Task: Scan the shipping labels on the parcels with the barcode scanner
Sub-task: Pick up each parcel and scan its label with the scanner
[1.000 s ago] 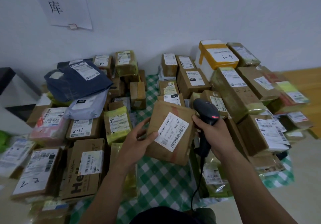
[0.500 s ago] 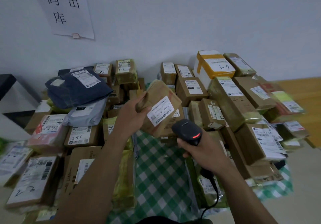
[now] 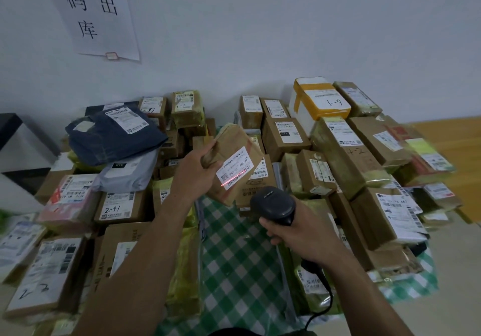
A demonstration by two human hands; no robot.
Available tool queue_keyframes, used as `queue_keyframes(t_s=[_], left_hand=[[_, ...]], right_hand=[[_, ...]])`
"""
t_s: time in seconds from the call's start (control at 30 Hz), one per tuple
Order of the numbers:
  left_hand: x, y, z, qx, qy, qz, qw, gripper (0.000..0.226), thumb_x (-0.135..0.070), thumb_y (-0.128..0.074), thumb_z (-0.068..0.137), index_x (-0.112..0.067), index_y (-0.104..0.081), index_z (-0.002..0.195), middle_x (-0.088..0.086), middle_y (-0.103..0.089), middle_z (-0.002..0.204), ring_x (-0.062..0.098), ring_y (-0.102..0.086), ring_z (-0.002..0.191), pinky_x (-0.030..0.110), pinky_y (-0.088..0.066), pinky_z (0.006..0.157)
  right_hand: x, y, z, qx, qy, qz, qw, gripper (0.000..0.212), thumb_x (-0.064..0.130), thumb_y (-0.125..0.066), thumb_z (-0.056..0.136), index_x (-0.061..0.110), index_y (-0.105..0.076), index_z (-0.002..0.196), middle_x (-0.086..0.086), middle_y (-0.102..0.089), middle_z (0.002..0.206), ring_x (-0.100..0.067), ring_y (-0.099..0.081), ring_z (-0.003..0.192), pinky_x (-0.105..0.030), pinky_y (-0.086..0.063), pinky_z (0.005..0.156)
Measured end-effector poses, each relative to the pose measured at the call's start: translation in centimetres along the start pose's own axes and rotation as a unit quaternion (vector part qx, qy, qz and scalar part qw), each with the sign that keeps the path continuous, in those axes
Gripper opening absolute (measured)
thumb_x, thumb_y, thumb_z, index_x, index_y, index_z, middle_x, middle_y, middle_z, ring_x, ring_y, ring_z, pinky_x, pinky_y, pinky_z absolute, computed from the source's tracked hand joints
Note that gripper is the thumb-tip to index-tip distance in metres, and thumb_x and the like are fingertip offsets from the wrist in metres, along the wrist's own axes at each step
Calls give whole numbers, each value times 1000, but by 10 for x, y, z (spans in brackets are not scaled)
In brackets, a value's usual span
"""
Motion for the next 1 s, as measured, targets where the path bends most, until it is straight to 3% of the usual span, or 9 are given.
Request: queue_keyframes(t_s=[0.17, 0.4, 0.53, 0.67, 0.77, 0.9, 1.0], left_hand=[[3, 2, 5, 2, 0, 3, 1000, 65, -33, -69, 98, -43, -41, 155, 2, -50, 154, 25, -48, 141, 41, -42, 110], [7, 8, 24, -19, 2, -39, 999, 64, -30, -70, 97, -40, -43, 155, -1, -53, 151, 22, -49, 138, 38, -44, 107], [8, 6, 51, -68, 16, -153, 986, 65, -22, -69, 98, -32, -39, 155, -4, -49, 151, 13, -48, 133, 31, -46, 102], [5, -20, 93, -66, 48, -219, 972, 71, -22, -68, 99, -31, -28, 157, -9, -47, 143, 11, -48, 130, 33, -47, 104], [6, -47, 124, -59, 64, -232, 969, 71, -24, -68, 99, -30, -28, 158, -1, -49, 148, 17, -51, 133, 34, -49, 102], [20, -82, 159, -40, 92, -211, 972, 71, -27, -69, 98, -29, -31, 157, -1, -49, 150, 21, -51, 135, 41, -52, 105], [37, -110, 177, 4, 129, -197, 972, 69, -29, -69, 98, -30, -33, 156, 2, -48, 153, 26, -50, 138, 50, -52, 107]], right_hand=[[1, 0, 5, 10, 1, -15, 1000, 52, 28, -79, 91, 40, -48, 132, 8, -71, 109, -4, -73, 84, -12, -54, 63], [9, 5, 19, 12, 11, -27, 1000, 44, 27, -76, 94, 40, -51, 127, 11, -73, 105, 3, -72, 76, -7, -49, 58], [9, 19, 44, -25, 1, 9, 1000, 51, 34, -76, 94, 35, -53, 139, 11, -75, 113, -9, -77, 80, -17, -52, 63], [9, 32, 74, -57, -18, 50, 997, 40, 37, -75, 95, 37, -57, 131, 9, -78, 106, -12, -78, 81, -26, -53, 67], [9, 37, 93, -60, -25, 63, 996, 27, 31, -73, 97, 36, -62, 121, 14, -78, 95, -9, -77, 79, -20, -52, 62], [-1, 39, 115, -59, -52, 67, 995, 28, 35, -74, 95, 43, -62, 120, 17, -76, 106, -2, -73, 97, -17, -54, 71], [-10, 37, 129, -51, -70, 55, 995, 27, 35, -73, 96, 43, -63, 119, 17, -75, 104, 5, -72, 88, -11, -51, 65]])
Point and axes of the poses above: each hand's wrist, its own z-axis towards the middle knuckle, its own y-axis out of the back of the hand, x = y × z, the point moved 7 cm from there along z, towards the middle knuckle
